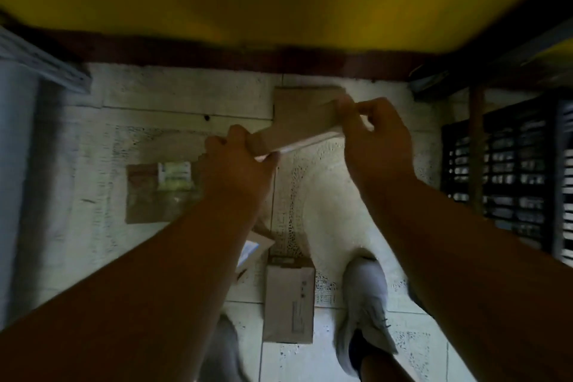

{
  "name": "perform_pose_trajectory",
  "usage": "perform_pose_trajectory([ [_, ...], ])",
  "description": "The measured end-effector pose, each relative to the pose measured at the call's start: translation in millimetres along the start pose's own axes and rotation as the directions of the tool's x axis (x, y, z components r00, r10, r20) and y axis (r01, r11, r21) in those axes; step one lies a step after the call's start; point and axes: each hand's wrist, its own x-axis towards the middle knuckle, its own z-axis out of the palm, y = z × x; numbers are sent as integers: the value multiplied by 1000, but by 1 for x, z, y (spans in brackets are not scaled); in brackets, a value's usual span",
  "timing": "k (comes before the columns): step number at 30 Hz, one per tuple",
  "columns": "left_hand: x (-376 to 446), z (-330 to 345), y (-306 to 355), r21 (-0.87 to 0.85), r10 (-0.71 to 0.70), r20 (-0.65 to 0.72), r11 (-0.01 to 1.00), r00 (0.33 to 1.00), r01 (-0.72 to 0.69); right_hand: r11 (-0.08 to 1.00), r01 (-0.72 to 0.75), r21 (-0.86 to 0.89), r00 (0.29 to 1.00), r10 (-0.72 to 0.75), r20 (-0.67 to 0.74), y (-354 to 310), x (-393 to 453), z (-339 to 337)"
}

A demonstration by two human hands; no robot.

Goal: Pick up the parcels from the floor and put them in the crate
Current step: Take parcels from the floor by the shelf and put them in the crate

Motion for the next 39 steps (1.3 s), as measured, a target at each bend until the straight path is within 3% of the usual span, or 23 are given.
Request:
perform_pose_trajectory([
  [2, -15, -62, 8, 32, 131, -79, 991, 988, -128, 992, 126, 15, 990, -126, 55, -58, -29, -18],
  [4, -39, -131, 25, -59, 216, -82, 974, 973, -221, 956, 293, -8, 955, -292, 57, -120, -62, -42],
  [7, -91, -244, 51, -314, 135, -2, 941, 991, -128, 882, 470, -47, 882, -466, 74, -219, -116, -84],
  [9, -134, -319, 63, -462, 91, -24, 882, 996, -92, 850, 523, -56, 851, -517, 94, -282, -158, -117],
  [12, -199, -421, 82, -646, 62, -81, 757, 995, -100, 898, 440, -17, 897, -439, 49, -357, -218, -164],
  [14, -240, -477, 88, -698, 106, -107, 701, 989, -151, 947, 273, 168, 954, -289, 75, -396, -259, -190],
  [16, -279, -521, 87, -748, 134, -134, 637, 982, -189, 924, 166, 343, 954, -239, 182, -423, -304, -211],
  [18, -314, -554, 79, -776, 123, -174, 594, 977, -213, 894, 163, 417, 921, -290, 261, -441, -354, -224],
  [22, -369, -586, 44, -855, 58, -212, 473, 976, -214, 825, 265, 499, 852, -443, 281, -461, -431, -231],
  [30, -466, -610, 10, -879, -134, -383, 357, 914, -316, 731, 390, 559, 658, -646, 386, -481, -506, -239],
  [35, -523, -578, 8, -860, -349, -493, 332, 797, -386, 705, 260, 660, 597, -654, 464, -460, -522, -256],
  [37, -545, -551, 17, -884, -487, -467, 228, 738, -409, 743, 220, 632, 549, -630, 549, -443, -528, -260],
  [39, -569, -521, 31, -896, -553, -379, 20, 742, -443, 807, 149, 571, 459, -568, 683, -419, -539, -263],
])
